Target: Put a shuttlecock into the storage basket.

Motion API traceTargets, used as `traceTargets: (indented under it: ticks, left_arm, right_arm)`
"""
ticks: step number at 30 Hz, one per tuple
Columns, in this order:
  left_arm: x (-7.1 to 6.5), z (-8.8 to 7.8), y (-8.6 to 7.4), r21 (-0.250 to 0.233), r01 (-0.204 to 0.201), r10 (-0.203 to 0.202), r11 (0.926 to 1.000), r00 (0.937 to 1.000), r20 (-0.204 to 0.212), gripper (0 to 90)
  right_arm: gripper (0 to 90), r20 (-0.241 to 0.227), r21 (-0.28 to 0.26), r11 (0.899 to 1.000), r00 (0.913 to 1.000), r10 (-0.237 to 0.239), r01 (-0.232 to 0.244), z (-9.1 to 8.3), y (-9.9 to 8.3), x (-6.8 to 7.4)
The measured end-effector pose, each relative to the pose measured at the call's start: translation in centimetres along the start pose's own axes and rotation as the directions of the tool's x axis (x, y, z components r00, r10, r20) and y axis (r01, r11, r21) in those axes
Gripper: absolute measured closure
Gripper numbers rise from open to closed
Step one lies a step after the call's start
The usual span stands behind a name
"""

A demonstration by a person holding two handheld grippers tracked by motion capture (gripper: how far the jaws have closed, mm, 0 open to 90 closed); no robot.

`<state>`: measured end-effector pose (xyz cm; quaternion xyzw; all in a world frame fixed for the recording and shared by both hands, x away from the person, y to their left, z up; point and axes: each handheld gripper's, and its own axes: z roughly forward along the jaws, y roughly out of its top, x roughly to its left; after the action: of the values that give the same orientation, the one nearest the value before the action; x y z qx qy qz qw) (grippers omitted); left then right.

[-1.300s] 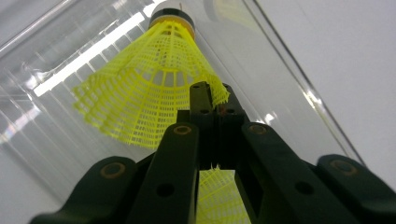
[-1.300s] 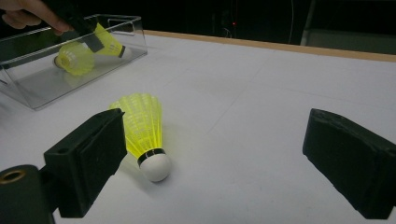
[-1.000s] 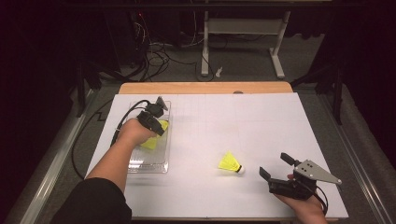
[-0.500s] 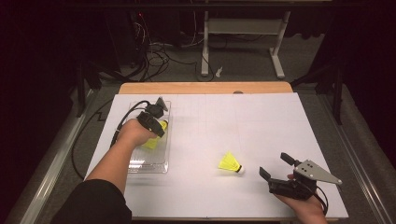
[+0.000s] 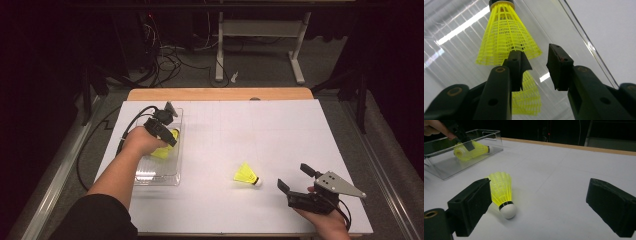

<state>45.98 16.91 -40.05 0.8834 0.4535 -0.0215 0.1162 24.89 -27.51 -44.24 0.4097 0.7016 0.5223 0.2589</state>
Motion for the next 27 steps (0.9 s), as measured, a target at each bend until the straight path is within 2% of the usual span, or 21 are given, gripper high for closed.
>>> traceTargets:
  ticks: [4, 9, 19, 22, 24, 27]
  left_arm:
    - [-0.2, -0.6, -0.2, -0.003, 0.001, -0.001, 1.0000, 0.9999, -0.014, 60.3]
    - [-0.5, -1.0, -0.5, 0.016, 0.003, -0.003, 0.9999, 1.0000, -0.003, 54.4]
    - [-0.9, -2.4, -1.0, 0.023, 0.004, -0.004, 0.9997, 0.9999, 0.017, 50.7]
    - [-1.2, -2.7, -1.2, 0.026, -0.002, 0.002, 0.9997, 1.0000, 0.010, 48.6]
    - [-1.5, -2.8, -1.4, 0.031, -0.010, 0.010, 0.9995, 0.9999, -0.011, 46.0]
    - [-1.8, -3.0, -1.7, 0.034, -0.017, 0.018, 0.9993, 0.9998, -0.012, 43.6]
  right_arm:
    - [7.0, -0.001, -0.001, 1.000, 1.0000, 0.000, 0.000, 0.0, 0.0, 0.0]
    - [7.1, 0.000, -0.005, 1.000, 1.0000, 0.002, -0.002, 0.0, 0.1, -0.1]
    - [7.2, 0.001, -0.007, 1.000, 1.0000, 0.003, -0.003, -0.1, 0.1, 0.0]
    - [7.2, 0.001, -0.005, 1.000, 1.0000, 0.002, -0.002, 0.0, 0.1, 0.0]
    - [7.2, -0.001, -0.003, 1.000, 1.0000, 0.001, -0.001, 0.0, 0.1, 0.0]
    - [7.2, -0.001, -0.005, 1.000, 1.0000, 0.000, 0.000, 0.0, 0.1, 0.0]
